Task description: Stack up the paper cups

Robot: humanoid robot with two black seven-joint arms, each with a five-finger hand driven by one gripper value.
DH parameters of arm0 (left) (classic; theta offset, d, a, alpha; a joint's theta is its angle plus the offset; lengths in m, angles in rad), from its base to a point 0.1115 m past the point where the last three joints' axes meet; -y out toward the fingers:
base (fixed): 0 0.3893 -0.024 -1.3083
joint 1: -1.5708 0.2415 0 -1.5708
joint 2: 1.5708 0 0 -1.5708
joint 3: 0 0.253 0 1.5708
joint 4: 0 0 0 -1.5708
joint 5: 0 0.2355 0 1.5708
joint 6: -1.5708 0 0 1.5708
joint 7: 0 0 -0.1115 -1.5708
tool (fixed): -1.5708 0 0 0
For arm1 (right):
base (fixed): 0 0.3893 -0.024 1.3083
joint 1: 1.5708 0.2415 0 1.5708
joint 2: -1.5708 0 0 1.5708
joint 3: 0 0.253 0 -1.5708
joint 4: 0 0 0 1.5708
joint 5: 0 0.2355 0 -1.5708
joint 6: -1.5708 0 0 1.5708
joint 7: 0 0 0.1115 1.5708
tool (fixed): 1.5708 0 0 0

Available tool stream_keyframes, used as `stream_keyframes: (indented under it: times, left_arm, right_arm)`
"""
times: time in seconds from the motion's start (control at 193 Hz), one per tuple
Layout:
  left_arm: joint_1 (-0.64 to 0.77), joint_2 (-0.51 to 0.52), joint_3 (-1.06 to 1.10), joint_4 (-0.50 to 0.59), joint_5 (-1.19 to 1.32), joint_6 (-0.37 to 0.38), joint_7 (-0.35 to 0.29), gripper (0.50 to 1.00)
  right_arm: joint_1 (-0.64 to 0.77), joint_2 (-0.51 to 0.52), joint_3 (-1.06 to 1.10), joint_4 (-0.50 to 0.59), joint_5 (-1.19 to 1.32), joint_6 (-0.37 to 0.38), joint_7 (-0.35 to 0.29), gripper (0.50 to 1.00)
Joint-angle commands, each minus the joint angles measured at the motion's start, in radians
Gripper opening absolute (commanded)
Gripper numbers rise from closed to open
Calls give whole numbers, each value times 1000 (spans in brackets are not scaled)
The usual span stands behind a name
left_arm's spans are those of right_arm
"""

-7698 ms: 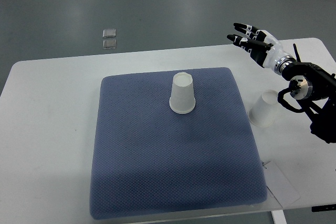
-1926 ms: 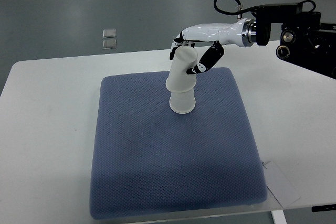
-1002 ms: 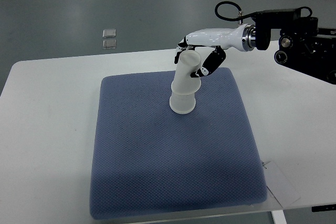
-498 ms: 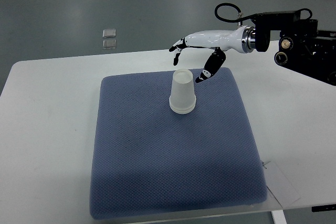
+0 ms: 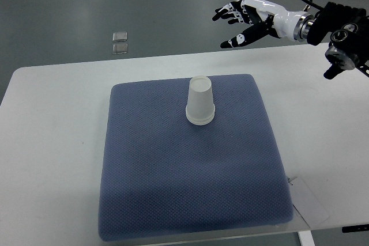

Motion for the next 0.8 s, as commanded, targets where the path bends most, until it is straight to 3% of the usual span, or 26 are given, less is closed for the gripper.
stream_keyframes:
  times: [0.0, 0.104, 0.472, 0.794]
  left_arm:
    - [0, 0, 0, 0, 0, 0, 0, 1000]
    - [0, 0, 0, 0, 0, 0, 0, 1000]
    - [0, 0, 0, 0, 0, 0, 0, 1000]
    - [0, 0, 0, 0, 0, 0, 0, 1000]
  right_arm:
    - [-71, 11, 92, -20, 82, -82, -38, 907]
    - [-131, 79, 196, -44, 99, -116, -67, 907]
    - [-278, 251, 474, -155, 85, -105, -107, 911]
    - [-310, 285, 496, -155, 85, -110, -95, 911]
